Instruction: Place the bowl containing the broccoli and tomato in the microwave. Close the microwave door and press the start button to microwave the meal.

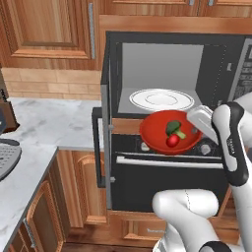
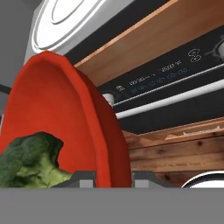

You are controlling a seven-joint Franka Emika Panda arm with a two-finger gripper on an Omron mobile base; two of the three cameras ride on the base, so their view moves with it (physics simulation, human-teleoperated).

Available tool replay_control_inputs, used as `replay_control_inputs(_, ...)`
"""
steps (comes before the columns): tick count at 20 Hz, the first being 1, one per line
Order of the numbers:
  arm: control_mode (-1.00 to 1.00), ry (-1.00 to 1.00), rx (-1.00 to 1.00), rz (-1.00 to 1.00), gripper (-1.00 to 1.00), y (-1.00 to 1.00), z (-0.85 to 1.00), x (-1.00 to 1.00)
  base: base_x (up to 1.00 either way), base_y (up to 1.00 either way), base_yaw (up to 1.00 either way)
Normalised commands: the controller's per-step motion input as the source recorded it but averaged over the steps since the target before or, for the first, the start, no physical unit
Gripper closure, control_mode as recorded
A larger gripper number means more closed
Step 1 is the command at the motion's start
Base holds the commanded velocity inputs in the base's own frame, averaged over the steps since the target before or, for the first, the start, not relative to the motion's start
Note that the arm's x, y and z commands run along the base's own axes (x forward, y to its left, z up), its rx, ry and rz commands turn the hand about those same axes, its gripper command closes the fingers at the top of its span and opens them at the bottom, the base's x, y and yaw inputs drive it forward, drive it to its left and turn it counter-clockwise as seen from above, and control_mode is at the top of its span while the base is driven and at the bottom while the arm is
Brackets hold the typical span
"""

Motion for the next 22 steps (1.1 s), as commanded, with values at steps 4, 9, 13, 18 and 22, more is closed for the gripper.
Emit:
replay_control_inputs(4, -1.00, -0.07, 0.01, -0.11, 1.00, 0.00, 0.01, 0.11, 0.00, 0.00, 0.00)
replay_control_inputs(9, -1.00, -0.23, 0.05, -0.31, 1.00, -0.03, 0.00, 0.19, 0.00, 0.00, 0.00)
replay_control_inputs(13, -1.00, -0.16, 0.02, -0.37, 1.00, 0.00, 0.05, 0.24, 0.00, 0.00, 0.00)
replay_control_inputs(18, -1.00, 0.02, 0.03, -0.17, 1.00, -0.01, 0.42, 0.21, 0.00, 0.00, 0.00)
replay_control_inputs(22, -1.00, 0.10, 0.03, -0.09, 1.00, -0.05, 0.42, 0.36, 0.00, 0.00, 0.00)
